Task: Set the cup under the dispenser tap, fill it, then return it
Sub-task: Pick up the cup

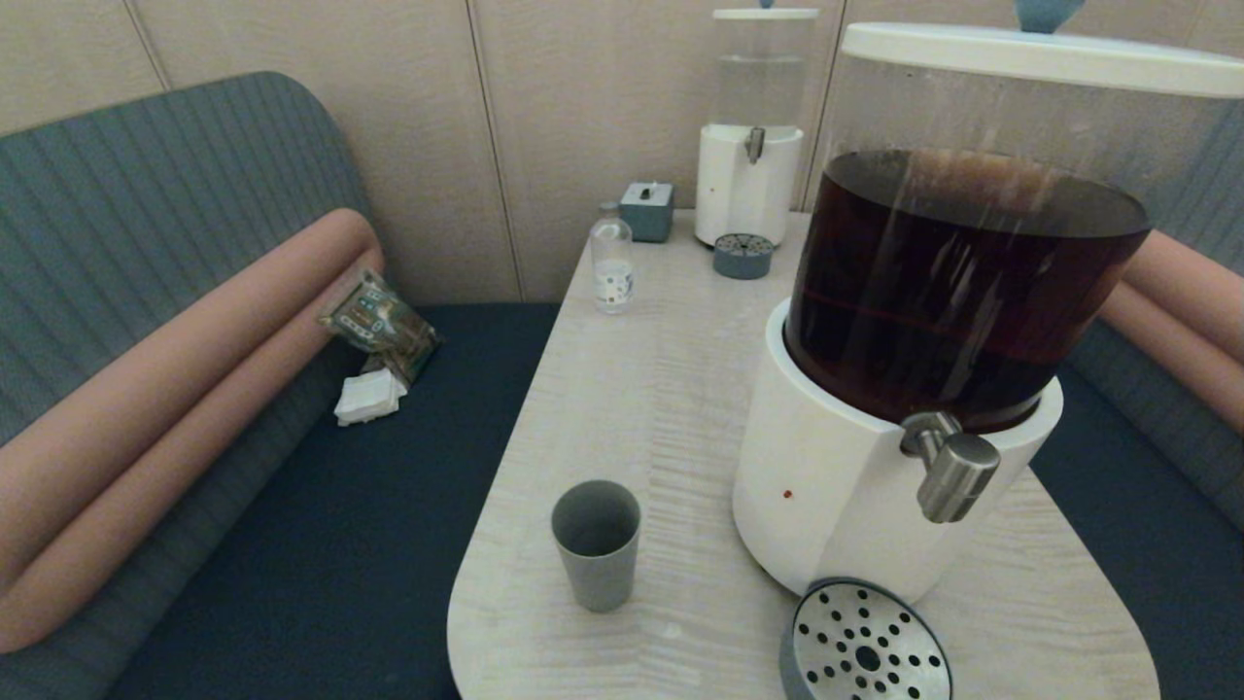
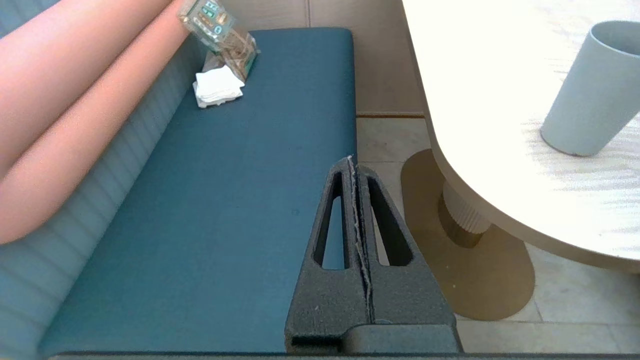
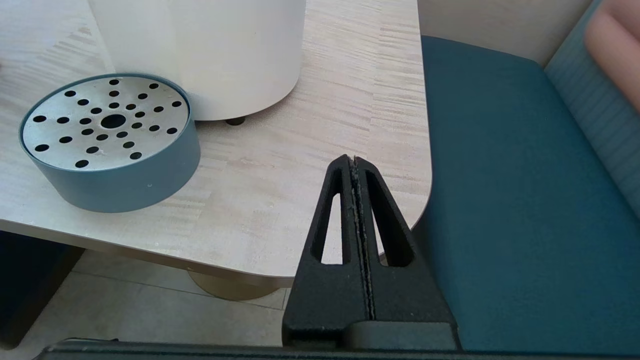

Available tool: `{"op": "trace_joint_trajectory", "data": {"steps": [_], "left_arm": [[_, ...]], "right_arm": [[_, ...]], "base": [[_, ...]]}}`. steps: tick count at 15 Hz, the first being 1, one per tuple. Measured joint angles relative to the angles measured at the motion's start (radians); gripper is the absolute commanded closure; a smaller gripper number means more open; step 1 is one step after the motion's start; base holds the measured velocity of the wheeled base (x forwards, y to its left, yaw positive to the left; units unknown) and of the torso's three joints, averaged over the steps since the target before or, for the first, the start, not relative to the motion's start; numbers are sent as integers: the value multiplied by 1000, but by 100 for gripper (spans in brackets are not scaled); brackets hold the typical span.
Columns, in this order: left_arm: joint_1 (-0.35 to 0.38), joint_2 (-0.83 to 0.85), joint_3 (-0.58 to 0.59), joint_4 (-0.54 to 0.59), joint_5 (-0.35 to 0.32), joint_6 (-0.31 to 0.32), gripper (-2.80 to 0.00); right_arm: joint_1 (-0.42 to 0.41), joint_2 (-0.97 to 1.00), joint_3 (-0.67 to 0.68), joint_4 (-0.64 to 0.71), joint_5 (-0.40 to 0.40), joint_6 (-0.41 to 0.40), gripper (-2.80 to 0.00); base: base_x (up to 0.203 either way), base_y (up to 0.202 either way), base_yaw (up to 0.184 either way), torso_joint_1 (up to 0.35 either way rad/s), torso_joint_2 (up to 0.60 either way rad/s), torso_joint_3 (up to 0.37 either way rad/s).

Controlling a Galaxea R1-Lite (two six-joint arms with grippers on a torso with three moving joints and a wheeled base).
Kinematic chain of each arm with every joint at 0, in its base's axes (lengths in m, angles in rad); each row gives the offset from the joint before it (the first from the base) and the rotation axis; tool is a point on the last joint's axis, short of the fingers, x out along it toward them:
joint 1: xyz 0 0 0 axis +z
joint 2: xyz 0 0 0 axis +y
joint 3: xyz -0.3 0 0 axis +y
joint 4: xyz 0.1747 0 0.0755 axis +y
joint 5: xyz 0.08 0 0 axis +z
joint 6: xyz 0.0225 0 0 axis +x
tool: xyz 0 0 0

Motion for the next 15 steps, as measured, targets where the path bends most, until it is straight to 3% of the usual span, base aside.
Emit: {"op": "trace_joint_trajectory", "data": {"steps": [3, 7, 11, 15], "left_arm": [[0, 0, 0, 1, 13, -22, 0], [0, 0, 0, 5, 7, -4, 0], [0, 0, -4, 17, -7, 57, 0], [0, 0, -6, 12, -7, 44, 0]], "right_arm": [[0, 0, 0, 0, 0, 2, 0], [0, 0, 0, 0, 0, 3, 0], [0, 0, 0, 0, 0, 2, 0], [0, 0, 0, 0, 0, 2, 0]], "base": [[0, 0, 0, 0, 0, 0], [0, 0, 0, 0, 0, 0], [0, 0, 0, 0, 0, 0], [0, 0, 0, 0, 0, 0]]}}
